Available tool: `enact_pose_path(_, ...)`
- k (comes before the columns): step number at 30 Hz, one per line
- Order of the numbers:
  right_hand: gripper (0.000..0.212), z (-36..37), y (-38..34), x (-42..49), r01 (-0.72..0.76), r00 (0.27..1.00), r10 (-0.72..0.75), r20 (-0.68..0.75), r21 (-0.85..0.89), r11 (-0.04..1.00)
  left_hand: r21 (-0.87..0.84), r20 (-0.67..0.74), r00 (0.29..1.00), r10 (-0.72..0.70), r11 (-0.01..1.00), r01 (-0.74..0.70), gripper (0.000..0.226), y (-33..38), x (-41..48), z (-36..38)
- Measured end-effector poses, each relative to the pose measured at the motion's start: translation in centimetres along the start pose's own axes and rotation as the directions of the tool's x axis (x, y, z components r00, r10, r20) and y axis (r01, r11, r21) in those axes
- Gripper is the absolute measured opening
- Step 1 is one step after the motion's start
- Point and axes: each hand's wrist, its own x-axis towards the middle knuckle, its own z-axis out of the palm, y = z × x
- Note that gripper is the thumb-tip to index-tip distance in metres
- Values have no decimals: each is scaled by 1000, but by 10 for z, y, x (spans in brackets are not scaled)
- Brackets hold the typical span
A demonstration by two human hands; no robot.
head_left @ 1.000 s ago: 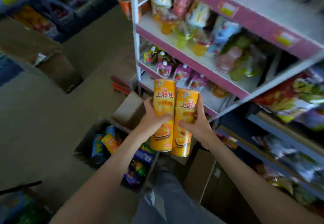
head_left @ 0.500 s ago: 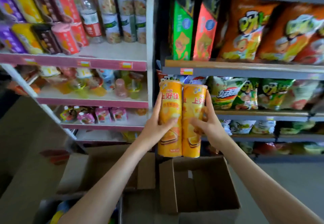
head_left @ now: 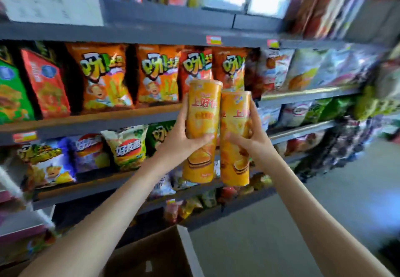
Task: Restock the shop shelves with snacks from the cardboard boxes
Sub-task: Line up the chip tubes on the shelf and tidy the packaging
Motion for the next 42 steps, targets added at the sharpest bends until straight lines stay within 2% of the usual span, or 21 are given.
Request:
enact_pose_path(8,99,-179,-22,68,179,949,-176,-261,-16,984,18,95,972,217,975,-219,101,48,153,160)
enact_pose_path(11,96,-252,-25,100,217,932,-225,-283,-59,974,23,113,962,247,968,-251,103,56,212,214)
enact_pose_path(17,89,-390,-43,171,256,918,-273,-288,-97,962,-51,100,951,293,956,-289,93,82,328,313)
enact_pose_path(23,91,-532,-53,242,324,868,-341,-361,-109,940,-102,89,939,332,941,-323,107,123,449,394)
enact_pose_path(30,83,-700,-57,351,468,795,-491,-356,-155,870,-55,-109,883,457,884,-464,120,158,589,484)
enact_pose_path(33,84,-768,-58,411,497,786,-514,-344,-145,856,-21,-214,860,463,878,-478,110,171,641,522)
enact_pose_path(36,85,-824,-60,479,511,787,-530,-316,-146,847,29,-314,855,413,904,-426,114,176,686,551)
enact_pose_path(39,87,-863,-54,548,488,812,-511,-283,-151,860,60,-350,875,335,940,-335,118,174,723,570)
enact_pose_path(42,89,-885,-41,608,452,846,-470,-253,-128,883,70,-363,888,283,958,-277,98,173,756,584)
